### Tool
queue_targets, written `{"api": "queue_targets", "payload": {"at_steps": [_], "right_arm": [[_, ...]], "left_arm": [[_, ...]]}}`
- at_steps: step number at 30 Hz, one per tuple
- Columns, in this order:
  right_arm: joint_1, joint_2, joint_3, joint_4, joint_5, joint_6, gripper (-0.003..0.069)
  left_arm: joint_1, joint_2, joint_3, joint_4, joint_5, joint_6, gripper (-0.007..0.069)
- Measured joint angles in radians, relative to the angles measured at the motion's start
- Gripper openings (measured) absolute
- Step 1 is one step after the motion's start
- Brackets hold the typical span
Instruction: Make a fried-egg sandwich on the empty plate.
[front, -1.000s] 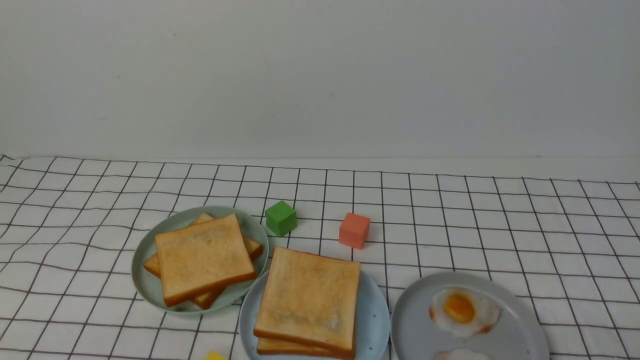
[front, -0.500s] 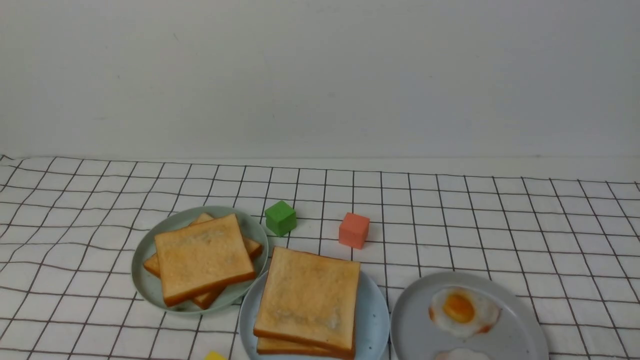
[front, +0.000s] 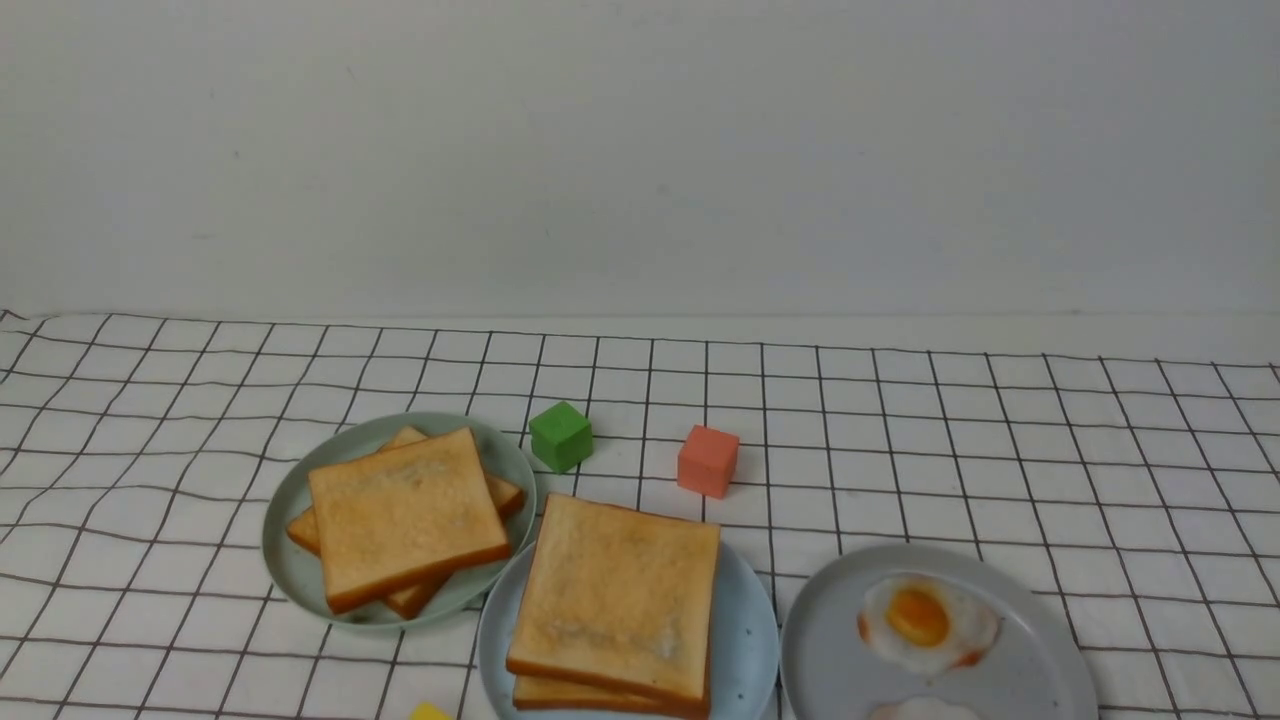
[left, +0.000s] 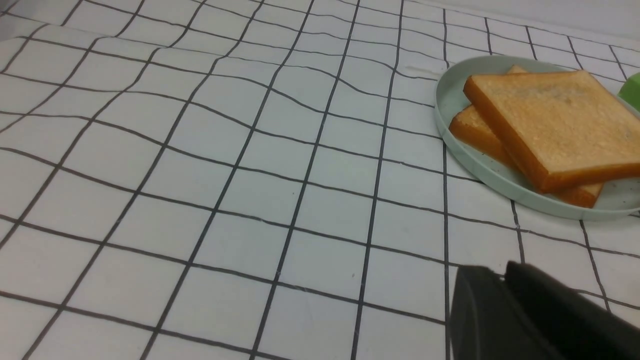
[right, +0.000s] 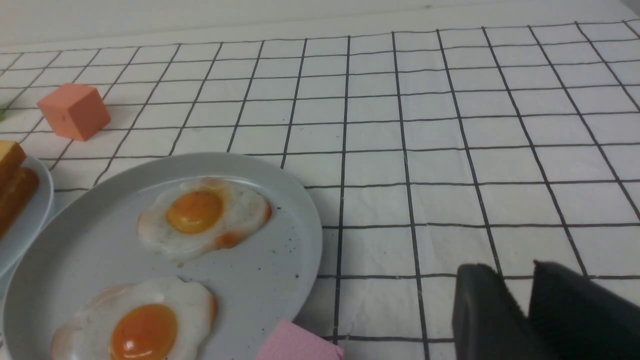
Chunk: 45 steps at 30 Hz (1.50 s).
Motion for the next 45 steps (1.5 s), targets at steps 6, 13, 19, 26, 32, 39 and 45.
{"api": "queue_targets", "payload": {"at_steps": [6,13,19,26,32,39,45], "right_arm": [[0.000,0.000,0.000,0.000,0.000,0.000,0.0181],[0.000,0.000,0.000,0.000,0.000,0.000,0.0194],[0.000,0.000,0.000,0.000,0.000,0.000,0.0203],[0.000,0.000,0.000,0.000,0.000,0.000,0.0213],[0.000,0.000,0.000,0.001,0.000,0.000,0.0223],[0.000,0.000,0.000,0.001,0.000,-0.003,0.0227],[0.000,0.000,0.000,0.002,0.000,-0.004,0.0227]], "left_arm": [[0.000,0.000,0.000,0.000,0.000,0.000,0.0083],[0.000,0.000,0.000,0.000,0.000,0.000,0.0088],[0.000,0.000,0.000,0.000,0.000,0.000,0.0092],[0.000,0.000,0.000,0.000,0.000,0.000,0.0097],[0.000,0.000,0.000,0.000,0.000,0.000,0.0102],[0.000,0.000,0.000,0.000,0.000,0.000,0.0111],[0.000,0.000,0.000,0.000,0.000,0.000,0.0116]]}}
